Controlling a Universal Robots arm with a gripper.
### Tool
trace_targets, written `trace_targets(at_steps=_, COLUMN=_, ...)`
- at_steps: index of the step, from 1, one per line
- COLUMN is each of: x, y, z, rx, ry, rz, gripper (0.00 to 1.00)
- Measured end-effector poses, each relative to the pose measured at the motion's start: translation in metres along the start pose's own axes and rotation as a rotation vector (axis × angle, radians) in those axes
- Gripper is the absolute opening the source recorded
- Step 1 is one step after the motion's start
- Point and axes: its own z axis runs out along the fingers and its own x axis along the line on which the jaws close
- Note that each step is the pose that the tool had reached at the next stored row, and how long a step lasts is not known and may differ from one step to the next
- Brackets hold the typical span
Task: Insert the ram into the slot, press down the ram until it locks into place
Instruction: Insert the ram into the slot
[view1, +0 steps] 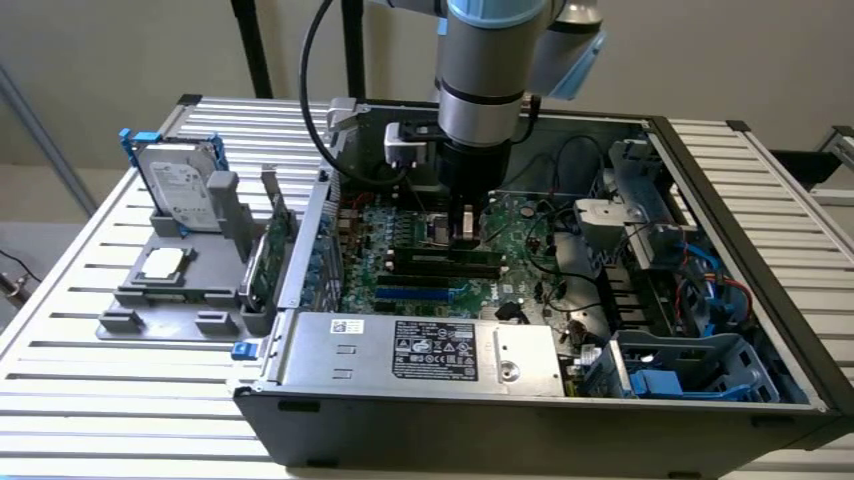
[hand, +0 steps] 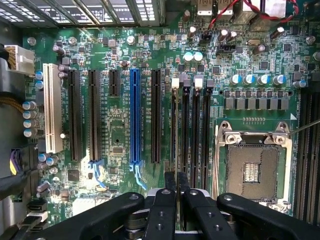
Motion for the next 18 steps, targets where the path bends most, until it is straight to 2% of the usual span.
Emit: trace_targets(at_steps=18, x=-0.0001, y=0.0004, z=0.0036, rx=0.0014, ry=0.0002, rz=0.000, gripper=0.13)
